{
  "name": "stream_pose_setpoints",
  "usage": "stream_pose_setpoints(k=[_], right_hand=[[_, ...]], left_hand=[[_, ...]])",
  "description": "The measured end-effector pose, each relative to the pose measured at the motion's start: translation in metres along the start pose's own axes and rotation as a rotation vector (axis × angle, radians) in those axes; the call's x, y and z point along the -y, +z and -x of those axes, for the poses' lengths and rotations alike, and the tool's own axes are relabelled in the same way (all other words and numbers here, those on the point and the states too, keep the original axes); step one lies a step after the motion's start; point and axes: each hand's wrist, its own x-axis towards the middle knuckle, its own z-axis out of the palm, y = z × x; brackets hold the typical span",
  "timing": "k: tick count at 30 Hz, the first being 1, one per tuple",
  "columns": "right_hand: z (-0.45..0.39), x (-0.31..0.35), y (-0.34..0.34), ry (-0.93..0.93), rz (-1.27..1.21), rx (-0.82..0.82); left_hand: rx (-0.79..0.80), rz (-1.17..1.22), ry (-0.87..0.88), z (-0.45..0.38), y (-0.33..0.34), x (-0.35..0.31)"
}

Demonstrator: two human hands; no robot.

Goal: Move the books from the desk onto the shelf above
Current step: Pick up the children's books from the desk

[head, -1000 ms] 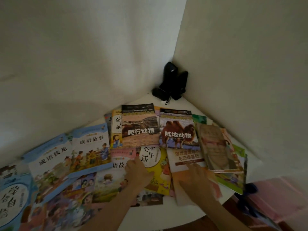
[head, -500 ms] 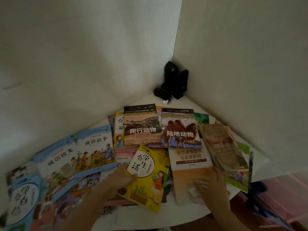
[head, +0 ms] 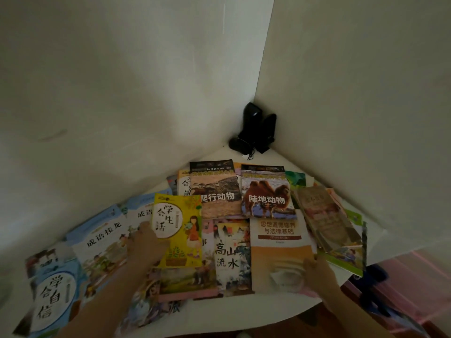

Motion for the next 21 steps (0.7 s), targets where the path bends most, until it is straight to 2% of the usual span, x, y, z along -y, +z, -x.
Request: stream_pose_setpoints(k=[2,3,4,5,7,8,9,12,17,21], right_hand=[[0.007,0.0,0.004,-0.025,-0.087,0.019],[0.009,-0.003,0.008,-0.015,-0.157,0.023],[0.012,-0.005,0.011,-0.008,-0.225,0.035],[0.016,-0.007,0.013,-0.013,-0.277,0.044],[0.028,-0.012,0.017,-0.049,-0.338,0.044],[0.035,-0.014,0.018,-0.056,-0.362,0.042],[0.043,-0.017,0.018,-0.063,-0.393,0.045],[0.067,-0.034,0.019,-0.048,-0.493,0.044],[0.084,-0.039,0.016,-0.023,-0.502,-0.015],[0.066,0.026,0.012,-0.185,-0.424,0.047]], left_hand=[[-0.16,-0.275,0.117,0.006,0.016,-0.011],[-0.132,-0.277,0.237,0.015,0.026,-0.022],[-0.005,-0.216,0.33,0.026,0.038,-0.036],[0.174,-0.124,0.351,0.036,0.051,-0.05],[0.521,0.009,0.211,0.05,0.079,-0.069],[0.639,0.023,0.153,0.057,0.091,-0.076],[0.723,0.032,0.132,0.062,0.103,-0.079],[0.845,0.179,0.163,0.08,0.12,-0.083],[0.852,0.366,0.218,0.083,0.118,-0.085],[0.594,0.413,0.296,0.049,0.094,-0.088]])
